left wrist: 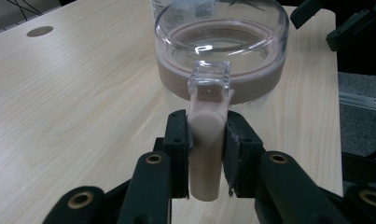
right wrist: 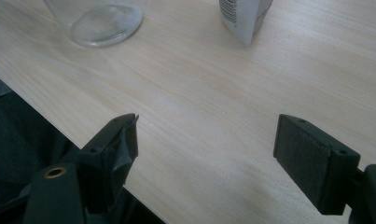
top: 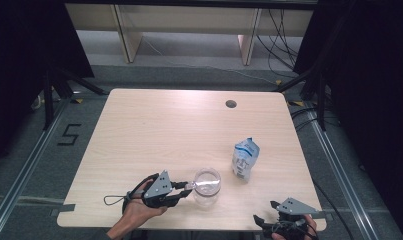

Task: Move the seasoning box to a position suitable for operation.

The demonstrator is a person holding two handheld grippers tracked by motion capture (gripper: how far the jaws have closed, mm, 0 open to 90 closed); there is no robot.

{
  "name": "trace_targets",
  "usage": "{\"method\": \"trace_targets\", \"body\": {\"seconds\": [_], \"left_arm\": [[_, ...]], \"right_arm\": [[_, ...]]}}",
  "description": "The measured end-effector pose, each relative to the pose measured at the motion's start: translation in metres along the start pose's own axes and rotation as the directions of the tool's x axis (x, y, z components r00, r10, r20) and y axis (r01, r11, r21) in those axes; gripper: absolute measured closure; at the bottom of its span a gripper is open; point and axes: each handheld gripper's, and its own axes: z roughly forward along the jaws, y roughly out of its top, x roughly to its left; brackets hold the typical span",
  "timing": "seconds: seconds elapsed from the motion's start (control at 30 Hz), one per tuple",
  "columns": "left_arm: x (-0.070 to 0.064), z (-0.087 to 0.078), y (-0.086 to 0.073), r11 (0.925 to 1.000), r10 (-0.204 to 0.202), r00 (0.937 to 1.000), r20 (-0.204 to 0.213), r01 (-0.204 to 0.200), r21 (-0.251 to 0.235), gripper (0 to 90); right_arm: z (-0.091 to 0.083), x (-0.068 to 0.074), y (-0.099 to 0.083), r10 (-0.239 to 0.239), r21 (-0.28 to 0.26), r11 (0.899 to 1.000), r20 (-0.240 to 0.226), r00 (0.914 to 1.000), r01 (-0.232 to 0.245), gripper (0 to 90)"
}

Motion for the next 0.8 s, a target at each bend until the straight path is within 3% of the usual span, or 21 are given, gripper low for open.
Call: {"method": "trace_targets", "body": {"seconds": [0.37,0.43,0.5,0.53,0.57,0.6,0.63,0.7,0.73,0.8], "left_arm": [[0.002,-0.001,0.001,0.9999,0.004,1.0,0.0,-0.004,0.014,72.0],[0.001,-0.004,0.0,0.9994,-0.035,0.9994,0.004,0.035,-0.002,66.6],[0.001,-0.006,0.0,0.9992,-0.04,0.9992,-0.008,0.04,0.006,62.8],[0.002,-0.007,-0.001,0.9984,-0.056,0.9984,0.0,0.056,-0.006,56.4],[0.001,-0.009,-0.001,0.9964,-0.085,0.9964,0.003,0.085,-0.008,56.4],[0.001,-0.011,-0.001,0.9967,-0.081,0.9967,0.001,0.081,-0.004,54.1],[-0.001,-0.014,-0.001,0.9938,-0.11,0.9938,0.012,0.11,-0.011,49.2],[-0.002,-0.016,-0.001,0.9935,-0.114,0.9935,0.004,0.114,-0.005,46.2],[-0.004,-0.017,-0.002,0.9895,-0.144,0.9895,0.01,0.144,-0.013,42.5],[-0.006,-0.023,-0.002,0.9875,-0.157,0.9876,0.011,0.157,-0.014,38.1]], "right_arm": [[0.0,0.0,-0.001,-0.002,-0.002,1.0,-0.004,1.0,0.002,23.1],[0.0,-0.001,-0.001,-0.016,-0.003,1.0,-0.011,0.9998,0.016,25.7],[-0.001,0.0,-0.001,-0.003,0.003,1.0,-0.001,1.0,0.003,25.4],[0.0,-0.001,-0.001,-0.006,-0.009,1.0,-0.009,0.9999,0.005,24.6],[0.0,-0.001,-0.001,-0.006,-0.009,1.0,-0.009,0.9999,0.005,24.6],[0.0,-0.001,-0.001,-0.008,-0.004,1.0,-0.011,0.9999,0.008,24.6],[0.0,-0.001,-0.001,-0.013,-0.006,1.0,-0.01,0.9999,0.013,24.4],[0.0,-0.001,-0.001,-0.013,-0.005,1.0,-0.011,0.9999,0.013,24.4],[0.0,-0.002,-0.001,-0.015,-0.006,1.0,-0.011,0.9998,0.015,24.4],[0.0,-0.001,-0.001,0.001,-0.002,1.0,-0.025,0.9997,-0.001,24.4]]}}
